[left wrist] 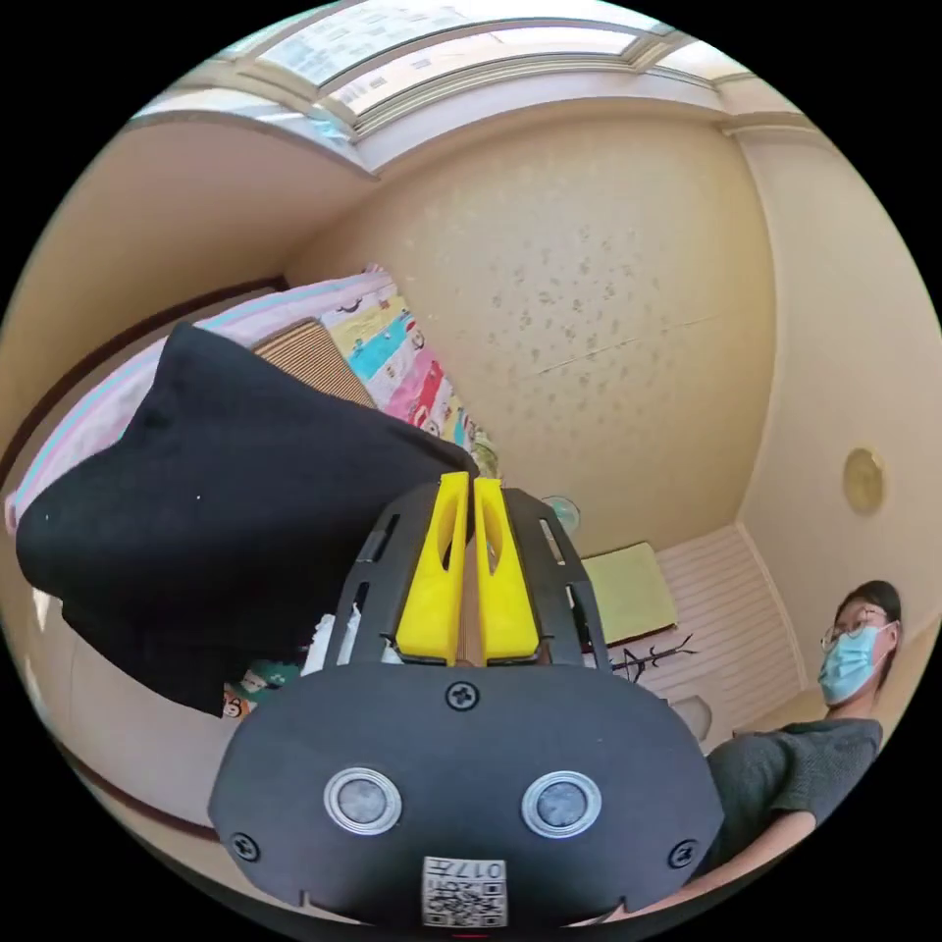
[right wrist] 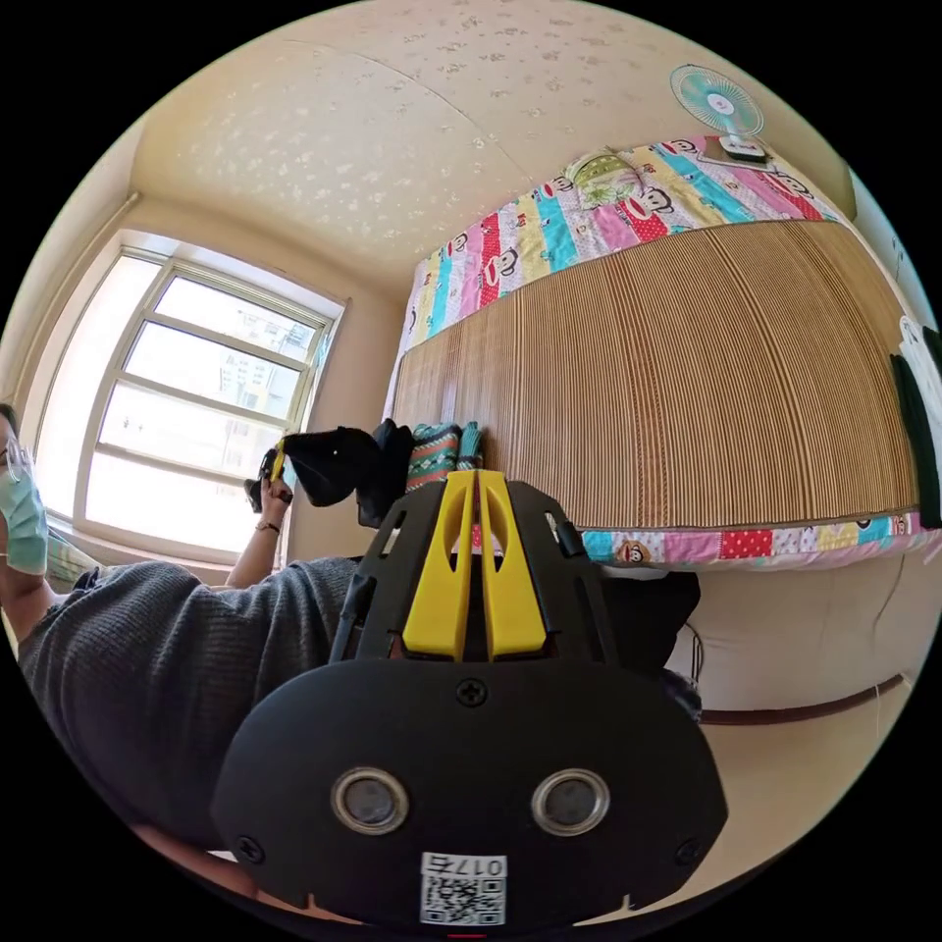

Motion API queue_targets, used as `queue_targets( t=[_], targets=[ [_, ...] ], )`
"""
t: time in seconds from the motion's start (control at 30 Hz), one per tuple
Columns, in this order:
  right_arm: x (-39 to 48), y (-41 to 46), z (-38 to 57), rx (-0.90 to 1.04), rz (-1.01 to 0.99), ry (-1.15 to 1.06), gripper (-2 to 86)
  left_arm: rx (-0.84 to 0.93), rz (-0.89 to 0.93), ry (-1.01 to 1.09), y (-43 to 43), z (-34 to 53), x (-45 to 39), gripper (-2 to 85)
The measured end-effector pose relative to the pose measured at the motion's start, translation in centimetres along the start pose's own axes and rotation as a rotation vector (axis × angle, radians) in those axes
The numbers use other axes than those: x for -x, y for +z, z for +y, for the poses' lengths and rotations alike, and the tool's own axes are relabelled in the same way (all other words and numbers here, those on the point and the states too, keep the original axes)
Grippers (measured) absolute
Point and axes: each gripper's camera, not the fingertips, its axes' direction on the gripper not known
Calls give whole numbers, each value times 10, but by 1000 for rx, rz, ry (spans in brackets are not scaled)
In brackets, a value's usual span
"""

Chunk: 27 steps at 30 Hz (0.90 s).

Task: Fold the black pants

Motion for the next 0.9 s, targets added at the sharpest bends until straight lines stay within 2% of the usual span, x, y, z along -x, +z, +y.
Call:
queue_targets(
  t=[0.13, 0.2, 0.27, 0.43, 0.57, 0.63, 0.7, 0.77, 0.8, 0.9],
  targets=[
    [-25, -9, -26, -32, -85, -54, 6, 67, 47, 308, -17, -7, -119, -10],
    [-38, -14, -43, -44, -146, -104, 8, 79, 102, 394, -18, 0, -160, -9],
    [-48, -19, -55, -51, -197, -144, 12, 58, 199, 463, -22, 13, -197, -8],
    [-75, -12, -79, 16, -370, -261, 37, -118, 696, 603, -46, 64, -276, -6],
    [-115, 28, -101, 175, -623, -198, 152, -113, 815, 705, -41, 100, -330, -6],
    [-134, 42, -109, 191, -809, -179, 197, -65, 893, 720, -20, 128, -358, -6],
    [-162, 47, -125, 103, -1091, -143, 238, 4, 983, 755, -1, 149, -375, -6],
    [-181, 45, -142, 25, -1243, -129, 254, 90, 1059, 803, 20, 172, -388, -6],
    [-188, 44, -156, 9, -1298, -125, 263, 154, 1092, 817, 36, 187, -393, -6],
    [-208, 54, -186, 97, -1264, -75, 265, 314, 1106, 801, 85, 232, -394, -5]
  ],
)
